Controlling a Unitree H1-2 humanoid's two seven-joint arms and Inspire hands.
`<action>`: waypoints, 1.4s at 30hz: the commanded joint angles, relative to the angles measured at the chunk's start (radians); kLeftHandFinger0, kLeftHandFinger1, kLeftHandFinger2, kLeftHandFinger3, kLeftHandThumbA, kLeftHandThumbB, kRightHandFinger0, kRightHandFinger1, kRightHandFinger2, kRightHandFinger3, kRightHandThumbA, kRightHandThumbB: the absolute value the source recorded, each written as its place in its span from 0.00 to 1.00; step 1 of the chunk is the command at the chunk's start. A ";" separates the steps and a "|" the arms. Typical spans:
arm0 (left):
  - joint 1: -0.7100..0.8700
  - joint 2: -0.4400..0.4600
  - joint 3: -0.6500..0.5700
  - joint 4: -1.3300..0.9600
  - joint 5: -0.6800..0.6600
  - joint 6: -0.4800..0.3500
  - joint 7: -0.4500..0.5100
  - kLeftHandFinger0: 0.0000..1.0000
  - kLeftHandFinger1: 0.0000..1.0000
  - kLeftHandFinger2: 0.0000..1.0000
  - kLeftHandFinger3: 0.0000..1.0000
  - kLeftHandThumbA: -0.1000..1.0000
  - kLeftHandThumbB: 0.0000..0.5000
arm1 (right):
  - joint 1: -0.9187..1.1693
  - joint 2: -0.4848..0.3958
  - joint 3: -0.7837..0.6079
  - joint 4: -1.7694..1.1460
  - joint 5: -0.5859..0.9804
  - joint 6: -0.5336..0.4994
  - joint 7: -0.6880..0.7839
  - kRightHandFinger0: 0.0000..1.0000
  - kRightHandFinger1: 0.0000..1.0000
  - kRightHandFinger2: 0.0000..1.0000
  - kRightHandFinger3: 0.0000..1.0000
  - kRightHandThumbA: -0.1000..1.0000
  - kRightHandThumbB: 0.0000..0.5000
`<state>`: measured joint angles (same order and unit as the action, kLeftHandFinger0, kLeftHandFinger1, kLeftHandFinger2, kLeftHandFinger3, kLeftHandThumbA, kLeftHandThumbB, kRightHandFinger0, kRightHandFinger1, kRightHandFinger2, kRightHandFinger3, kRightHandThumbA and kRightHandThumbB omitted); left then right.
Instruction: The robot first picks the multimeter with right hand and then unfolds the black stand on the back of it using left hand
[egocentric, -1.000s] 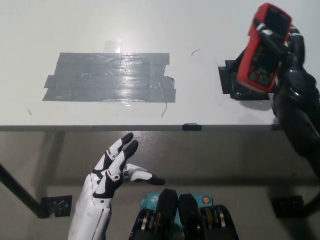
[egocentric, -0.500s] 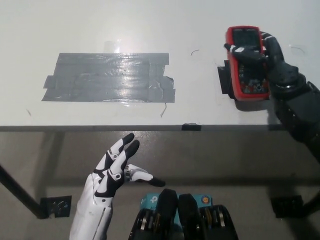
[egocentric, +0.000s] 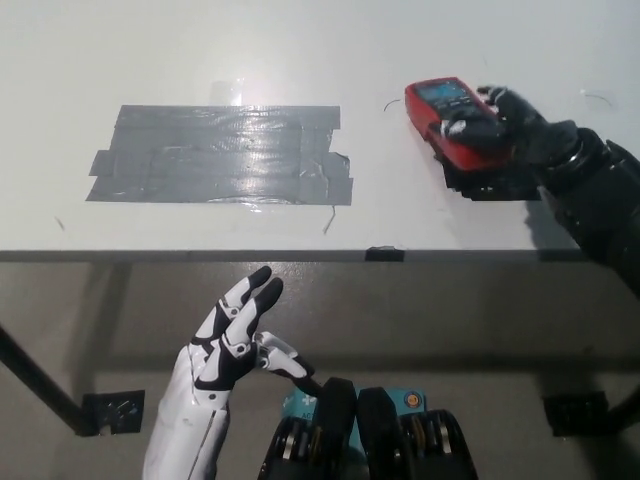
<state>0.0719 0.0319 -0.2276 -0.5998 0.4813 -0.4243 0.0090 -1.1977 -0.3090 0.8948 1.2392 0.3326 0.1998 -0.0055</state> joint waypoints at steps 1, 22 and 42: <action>-0.020 -0.015 -0.035 -0.027 0.012 -0.046 0.016 1.00 0.42 0.36 1.00 0.99 0.58 | -0.252 -0.070 0.162 0.059 -0.328 -0.060 0.484 1.00 1.00 1.00 1.00 0.93 0.96; -0.070 0.001 -0.026 -0.017 0.010 -0.046 0.019 1.00 0.34 0.34 1.00 0.96 0.55 | -0.186 -0.031 0.031 0.034 -0.458 -0.085 0.287 1.00 1.00 1.00 1.00 0.94 0.99; -0.190 0.045 0.115 0.110 -0.029 0.057 0.012 1.00 1.00 1.00 1.00 1.00 0.51 | 0.217 -0.290 -0.664 -1.521 -0.416 0.153 0.132 1.00 1.00 1.00 1.00 1.00 0.80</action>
<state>0.0006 0.0383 -0.2206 -0.5780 0.5011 -0.4400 0.0081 -1.1840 -0.4249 0.6154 0.6811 -0.1774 0.1704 0.1726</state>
